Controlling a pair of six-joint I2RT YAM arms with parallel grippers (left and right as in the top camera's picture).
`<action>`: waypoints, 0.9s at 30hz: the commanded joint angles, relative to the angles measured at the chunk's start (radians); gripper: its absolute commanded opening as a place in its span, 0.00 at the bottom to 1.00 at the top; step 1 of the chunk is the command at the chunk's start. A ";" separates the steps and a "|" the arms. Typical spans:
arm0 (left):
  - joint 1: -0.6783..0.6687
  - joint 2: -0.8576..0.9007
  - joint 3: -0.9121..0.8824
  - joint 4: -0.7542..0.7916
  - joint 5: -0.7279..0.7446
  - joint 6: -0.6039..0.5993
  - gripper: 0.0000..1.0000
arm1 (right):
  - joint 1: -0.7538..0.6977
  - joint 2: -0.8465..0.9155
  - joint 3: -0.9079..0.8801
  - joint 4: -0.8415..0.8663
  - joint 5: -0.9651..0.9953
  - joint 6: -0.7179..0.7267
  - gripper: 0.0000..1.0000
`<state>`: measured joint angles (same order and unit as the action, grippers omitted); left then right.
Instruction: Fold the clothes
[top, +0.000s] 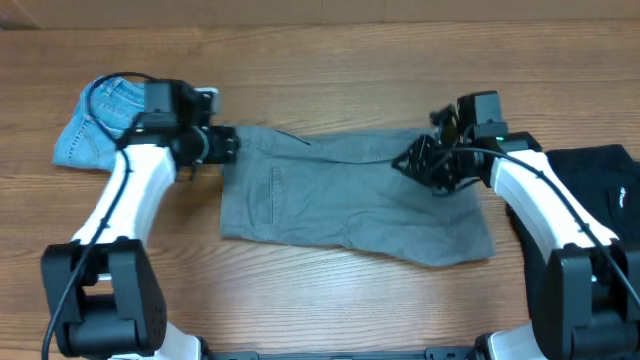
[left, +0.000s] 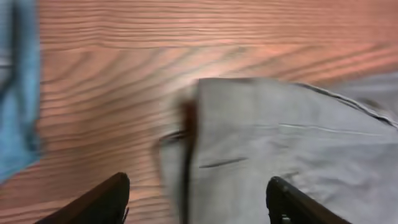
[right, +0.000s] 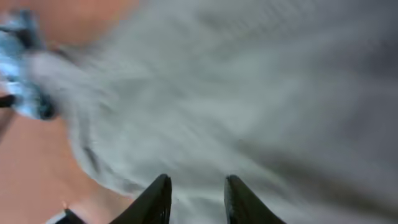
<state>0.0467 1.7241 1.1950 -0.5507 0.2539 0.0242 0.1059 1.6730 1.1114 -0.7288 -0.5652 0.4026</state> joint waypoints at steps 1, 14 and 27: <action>0.031 0.069 0.017 0.021 0.121 0.003 0.76 | 0.003 0.031 -0.007 -0.113 0.111 -0.010 0.32; 0.085 0.162 0.024 0.147 0.446 -0.041 0.08 | 0.003 0.058 -0.195 0.032 0.257 0.098 0.31; 0.147 0.103 0.025 -0.059 0.209 -0.009 0.46 | 0.003 0.058 -0.227 0.096 0.341 0.201 0.32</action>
<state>0.1864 1.8408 1.2053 -0.6003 0.5598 -0.0040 0.1123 1.7267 0.9070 -0.6449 -0.3061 0.5880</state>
